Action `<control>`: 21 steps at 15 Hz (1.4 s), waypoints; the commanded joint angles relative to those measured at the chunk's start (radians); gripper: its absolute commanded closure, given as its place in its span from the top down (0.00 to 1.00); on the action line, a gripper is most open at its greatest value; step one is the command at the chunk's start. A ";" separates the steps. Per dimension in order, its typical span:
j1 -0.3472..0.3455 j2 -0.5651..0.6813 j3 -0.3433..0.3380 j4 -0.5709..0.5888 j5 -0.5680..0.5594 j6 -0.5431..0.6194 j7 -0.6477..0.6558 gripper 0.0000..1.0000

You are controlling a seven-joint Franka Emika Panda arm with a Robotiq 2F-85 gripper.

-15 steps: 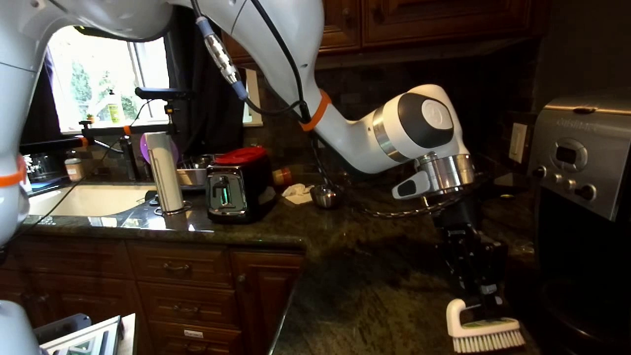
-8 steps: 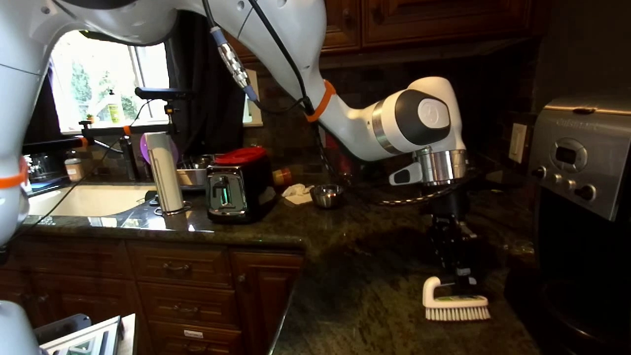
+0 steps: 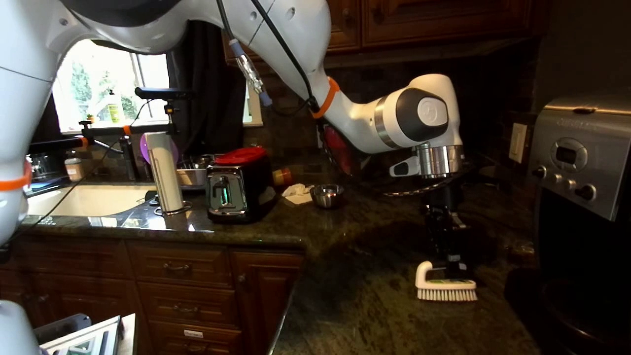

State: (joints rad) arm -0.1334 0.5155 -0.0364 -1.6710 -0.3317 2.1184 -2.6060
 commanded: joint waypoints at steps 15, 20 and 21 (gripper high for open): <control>0.049 0.145 0.025 0.251 0.129 -0.130 0.261 0.06; 0.067 0.304 0.030 0.520 0.163 -0.288 0.511 0.06; 0.067 0.334 0.029 0.572 0.165 -0.311 0.560 0.06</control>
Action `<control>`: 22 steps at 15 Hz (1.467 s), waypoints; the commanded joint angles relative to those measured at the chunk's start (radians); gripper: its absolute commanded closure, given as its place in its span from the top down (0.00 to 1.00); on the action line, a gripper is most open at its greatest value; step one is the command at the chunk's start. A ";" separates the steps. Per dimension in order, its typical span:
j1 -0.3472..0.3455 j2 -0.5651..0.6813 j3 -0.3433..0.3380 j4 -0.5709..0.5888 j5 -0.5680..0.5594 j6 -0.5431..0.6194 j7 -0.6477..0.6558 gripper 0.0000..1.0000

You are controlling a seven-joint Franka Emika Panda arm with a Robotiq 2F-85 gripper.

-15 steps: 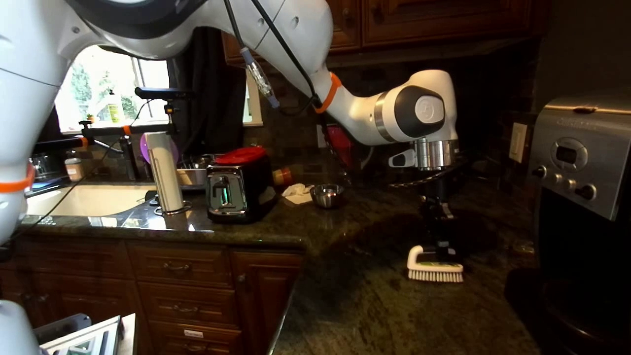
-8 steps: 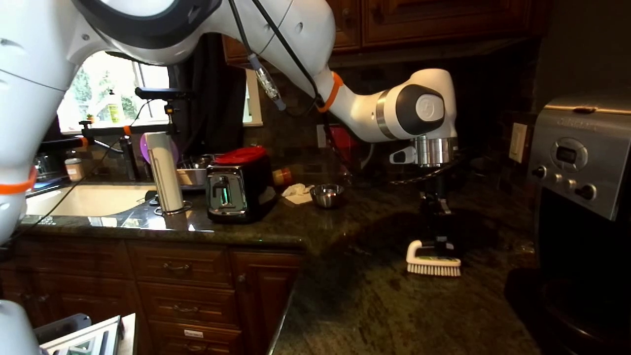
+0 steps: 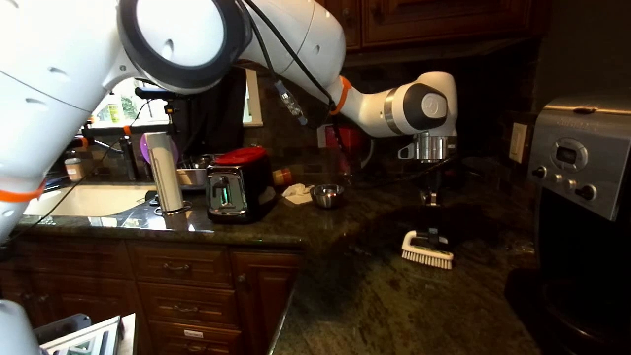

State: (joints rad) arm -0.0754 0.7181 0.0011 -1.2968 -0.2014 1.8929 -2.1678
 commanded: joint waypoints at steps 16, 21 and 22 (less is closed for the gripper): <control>-0.017 0.297 -0.009 0.480 0.092 -0.080 0.671 0.06; -0.012 0.375 -0.057 0.600 0.066 0.006 0.874 0.06; -0.008 0.391 -0.072 0.622 0.057 0.026 0.917 0.06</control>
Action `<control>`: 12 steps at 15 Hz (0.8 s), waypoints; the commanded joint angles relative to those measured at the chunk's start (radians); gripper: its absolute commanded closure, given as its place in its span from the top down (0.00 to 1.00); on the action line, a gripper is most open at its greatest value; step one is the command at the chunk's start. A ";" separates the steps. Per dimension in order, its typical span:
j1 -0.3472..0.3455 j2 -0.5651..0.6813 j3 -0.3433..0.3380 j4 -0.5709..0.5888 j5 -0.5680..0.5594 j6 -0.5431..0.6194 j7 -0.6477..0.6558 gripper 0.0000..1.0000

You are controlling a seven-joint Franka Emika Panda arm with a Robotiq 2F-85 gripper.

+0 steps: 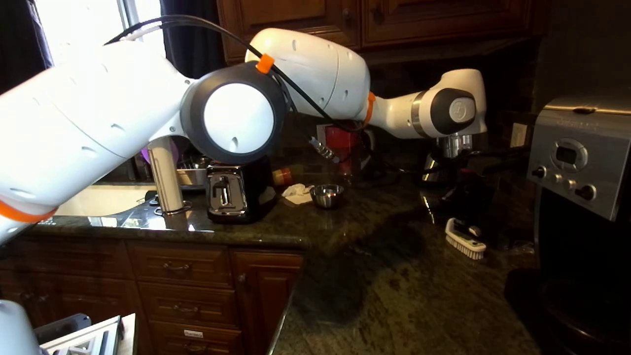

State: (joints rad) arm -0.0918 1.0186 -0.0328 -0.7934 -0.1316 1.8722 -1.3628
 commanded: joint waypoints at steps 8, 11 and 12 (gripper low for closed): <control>0.026 0.202 -0.180 0.266 -0.068 0.069 0.443 0.06; 0.043 0.173 -0.179 0.255 -0.068 0.050 0.433 0.06; 0.049 0.155 -0.173 0.244 -0.068 0.055 0.410 0.06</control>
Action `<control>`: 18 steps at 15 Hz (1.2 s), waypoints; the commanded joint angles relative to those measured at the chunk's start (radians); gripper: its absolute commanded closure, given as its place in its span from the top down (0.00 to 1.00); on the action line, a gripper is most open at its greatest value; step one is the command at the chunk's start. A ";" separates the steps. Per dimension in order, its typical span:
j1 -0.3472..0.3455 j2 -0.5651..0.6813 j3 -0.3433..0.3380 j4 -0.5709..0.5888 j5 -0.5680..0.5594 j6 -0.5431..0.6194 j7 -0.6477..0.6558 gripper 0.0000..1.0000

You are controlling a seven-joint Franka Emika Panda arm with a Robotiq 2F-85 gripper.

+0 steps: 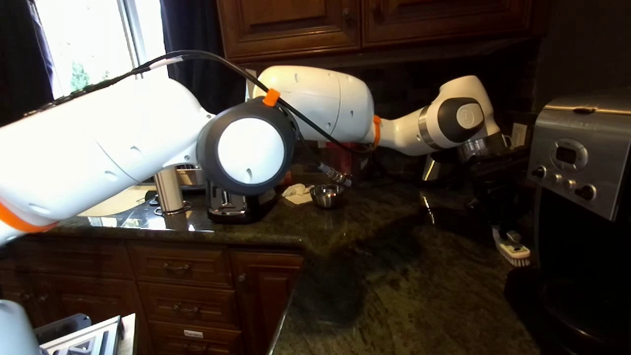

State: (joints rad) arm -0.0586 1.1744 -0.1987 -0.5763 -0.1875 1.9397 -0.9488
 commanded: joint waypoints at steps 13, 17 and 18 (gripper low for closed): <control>0.044 -0.212 0.140 -0.166 0.036 -0.101 -0.522 0.06; 0.044 -0.186 0.169 -0.155 0.030 -0.094 -0.557 0.06; 0.046 -0.191 0.175 -0.169 0.030 -0.093 -0.563 0.23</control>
State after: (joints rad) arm -0.0126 0.9840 -0.0235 -0.7452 -0.1575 1.8472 -1.5114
